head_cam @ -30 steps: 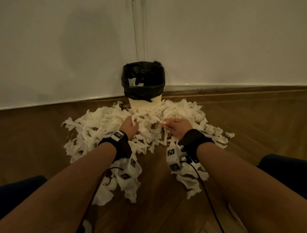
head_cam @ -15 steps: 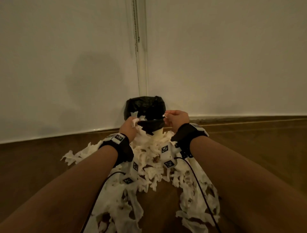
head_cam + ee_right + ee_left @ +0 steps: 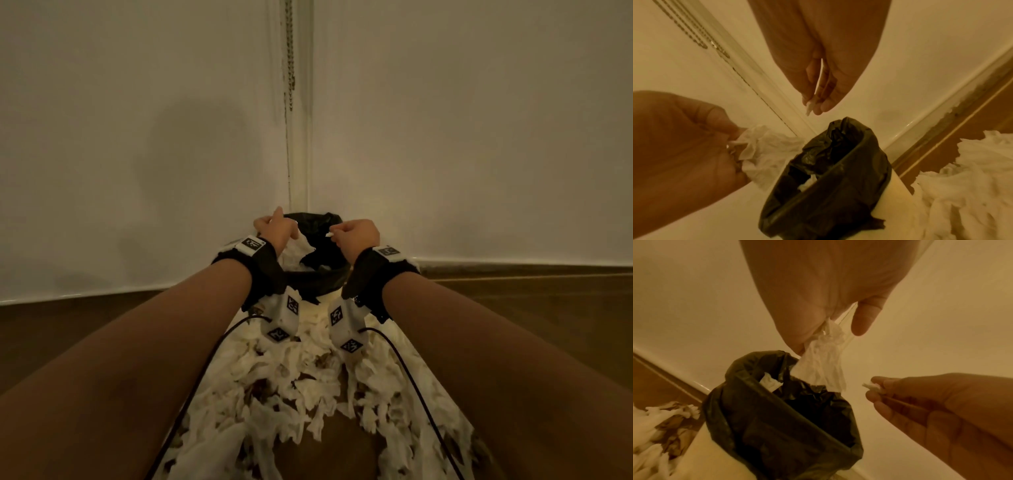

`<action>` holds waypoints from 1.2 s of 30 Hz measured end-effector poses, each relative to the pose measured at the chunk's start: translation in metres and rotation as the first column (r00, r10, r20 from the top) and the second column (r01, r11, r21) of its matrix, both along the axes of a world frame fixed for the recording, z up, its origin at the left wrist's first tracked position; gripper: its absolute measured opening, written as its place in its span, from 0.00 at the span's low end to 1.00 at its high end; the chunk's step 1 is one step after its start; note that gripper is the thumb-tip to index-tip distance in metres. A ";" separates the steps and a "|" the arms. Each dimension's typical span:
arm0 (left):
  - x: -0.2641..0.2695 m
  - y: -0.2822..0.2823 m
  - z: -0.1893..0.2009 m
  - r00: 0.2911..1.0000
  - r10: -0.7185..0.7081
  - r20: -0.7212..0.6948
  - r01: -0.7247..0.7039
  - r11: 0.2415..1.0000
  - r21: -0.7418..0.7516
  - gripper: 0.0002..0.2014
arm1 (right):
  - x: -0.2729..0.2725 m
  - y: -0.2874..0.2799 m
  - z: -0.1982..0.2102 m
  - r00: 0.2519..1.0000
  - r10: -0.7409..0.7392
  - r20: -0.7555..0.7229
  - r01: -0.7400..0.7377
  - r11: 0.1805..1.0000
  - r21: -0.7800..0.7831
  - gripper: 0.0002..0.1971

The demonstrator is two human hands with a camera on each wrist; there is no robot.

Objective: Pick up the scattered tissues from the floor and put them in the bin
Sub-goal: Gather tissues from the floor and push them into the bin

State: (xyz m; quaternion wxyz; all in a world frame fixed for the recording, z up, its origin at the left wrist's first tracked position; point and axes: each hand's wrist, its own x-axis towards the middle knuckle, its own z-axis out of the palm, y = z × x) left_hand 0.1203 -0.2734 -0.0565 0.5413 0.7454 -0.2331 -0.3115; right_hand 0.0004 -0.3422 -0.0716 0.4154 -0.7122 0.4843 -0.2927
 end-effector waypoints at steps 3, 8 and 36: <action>0.005 -0.007 -0.024 0.999 0.018 -0.031 -0.017 0.999 0.035 0.35 | 0.001 0.003 -0.016 0.995 0.027 -0.095 -0.028 1.000 -0.007 0.14; 0.008 -0.007 -0.048 0.995 -0.008 -0.099 0.008 1.000 0.008 0.39 | 0.002 0.007 -0.032 0.984 0.073 -0.161 -0.066 0.997 0.048 0.17; -0.105 0.113 -0.119 0.965 -0.259 0.042 0.256 0.965 0.061 0.17 | -0.169 0.082 -0.106 0.958 -0.261 -0.118 0.278 0.947 0.162 0.13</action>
